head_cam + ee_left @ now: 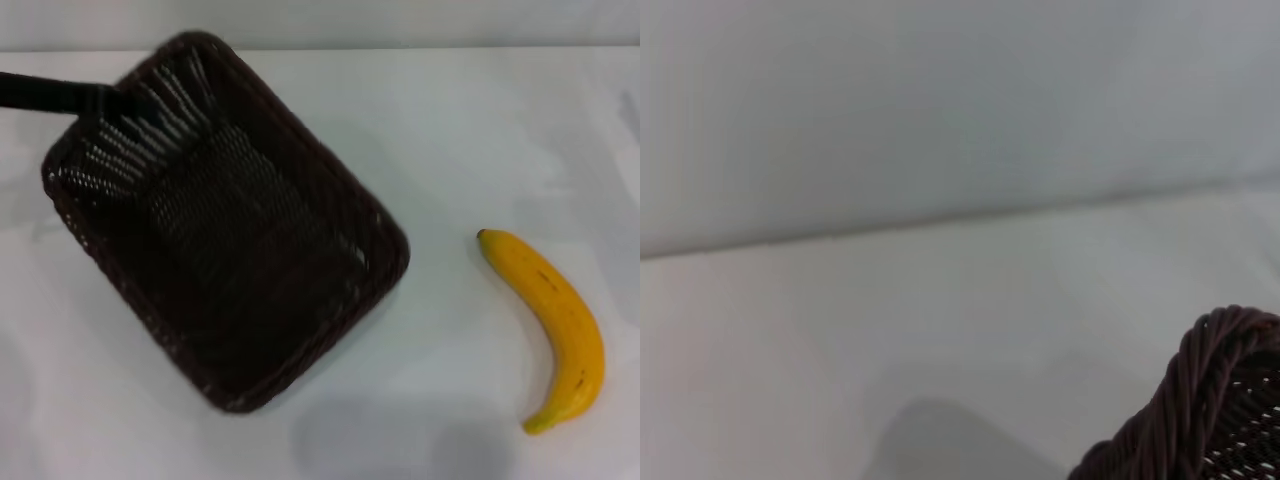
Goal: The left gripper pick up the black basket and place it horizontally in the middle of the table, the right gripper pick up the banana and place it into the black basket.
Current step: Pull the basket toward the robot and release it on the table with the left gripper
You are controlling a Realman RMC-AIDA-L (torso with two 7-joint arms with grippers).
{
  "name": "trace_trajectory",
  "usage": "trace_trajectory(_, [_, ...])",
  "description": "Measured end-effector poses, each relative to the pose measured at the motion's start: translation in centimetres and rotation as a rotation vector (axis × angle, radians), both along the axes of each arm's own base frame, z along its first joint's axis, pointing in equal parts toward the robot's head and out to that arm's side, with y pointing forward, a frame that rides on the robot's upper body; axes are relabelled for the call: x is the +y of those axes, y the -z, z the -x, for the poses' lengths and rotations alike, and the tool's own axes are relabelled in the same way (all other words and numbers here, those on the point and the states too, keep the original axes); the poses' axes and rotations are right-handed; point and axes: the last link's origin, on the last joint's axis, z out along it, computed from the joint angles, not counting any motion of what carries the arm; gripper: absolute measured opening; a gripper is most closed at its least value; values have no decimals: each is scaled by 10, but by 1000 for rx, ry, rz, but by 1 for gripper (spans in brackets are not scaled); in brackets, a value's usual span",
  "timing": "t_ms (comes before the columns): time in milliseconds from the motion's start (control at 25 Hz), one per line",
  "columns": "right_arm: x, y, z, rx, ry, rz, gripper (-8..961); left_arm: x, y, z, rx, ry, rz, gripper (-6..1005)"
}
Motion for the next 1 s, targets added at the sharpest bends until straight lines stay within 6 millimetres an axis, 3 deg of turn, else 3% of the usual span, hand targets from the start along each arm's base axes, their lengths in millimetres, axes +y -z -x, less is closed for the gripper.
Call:
trace_trajectory(280, [-2,0,-3,2,9,-2,841,-11,-17,12,-179,-66,-82,269])
trace_trajectory(600, [0,0,-1,-14,8,0,841,-35,-36,36,-556,-186,-316,232])
trace_trajectory(800, [0,-2,-2,-38,10,-3,841,-54,-27,53,-725,-282,-370,232])
trace_trajectory(1000, [4,-5,-1,-80,10,-10,841,-65,-6,58,-824,-379,-361,232])
